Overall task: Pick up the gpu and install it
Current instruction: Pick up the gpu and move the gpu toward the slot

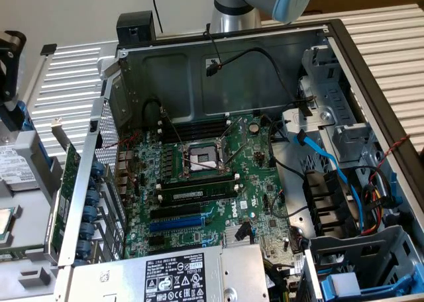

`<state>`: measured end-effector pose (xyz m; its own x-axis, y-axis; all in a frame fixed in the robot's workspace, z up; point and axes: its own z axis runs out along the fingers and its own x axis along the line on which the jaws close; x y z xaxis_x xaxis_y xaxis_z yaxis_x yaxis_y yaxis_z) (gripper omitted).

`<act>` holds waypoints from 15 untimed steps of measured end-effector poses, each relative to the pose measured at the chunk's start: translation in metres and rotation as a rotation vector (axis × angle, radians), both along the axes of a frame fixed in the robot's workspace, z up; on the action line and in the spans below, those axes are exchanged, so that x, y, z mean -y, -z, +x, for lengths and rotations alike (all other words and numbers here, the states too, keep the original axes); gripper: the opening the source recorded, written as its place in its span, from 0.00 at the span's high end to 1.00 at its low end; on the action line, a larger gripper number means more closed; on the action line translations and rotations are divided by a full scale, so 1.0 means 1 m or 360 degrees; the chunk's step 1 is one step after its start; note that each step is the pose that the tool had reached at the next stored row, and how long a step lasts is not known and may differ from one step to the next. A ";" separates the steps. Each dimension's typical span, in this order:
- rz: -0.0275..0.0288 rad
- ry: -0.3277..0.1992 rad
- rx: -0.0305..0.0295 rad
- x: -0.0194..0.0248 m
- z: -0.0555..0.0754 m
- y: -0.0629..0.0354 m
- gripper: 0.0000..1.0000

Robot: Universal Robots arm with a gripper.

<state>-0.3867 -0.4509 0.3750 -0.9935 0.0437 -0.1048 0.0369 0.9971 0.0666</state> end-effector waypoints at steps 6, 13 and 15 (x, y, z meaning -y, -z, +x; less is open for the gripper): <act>0.00007 0.0000 0.00002 0.0003 0.000 0.0071 0.89; 0.00010 0.0000 0.00015 0.0009 0.000 0.0199 0.89; 0.00007 0.0000 0.00020 0.0010 0.000 0.0235 0.89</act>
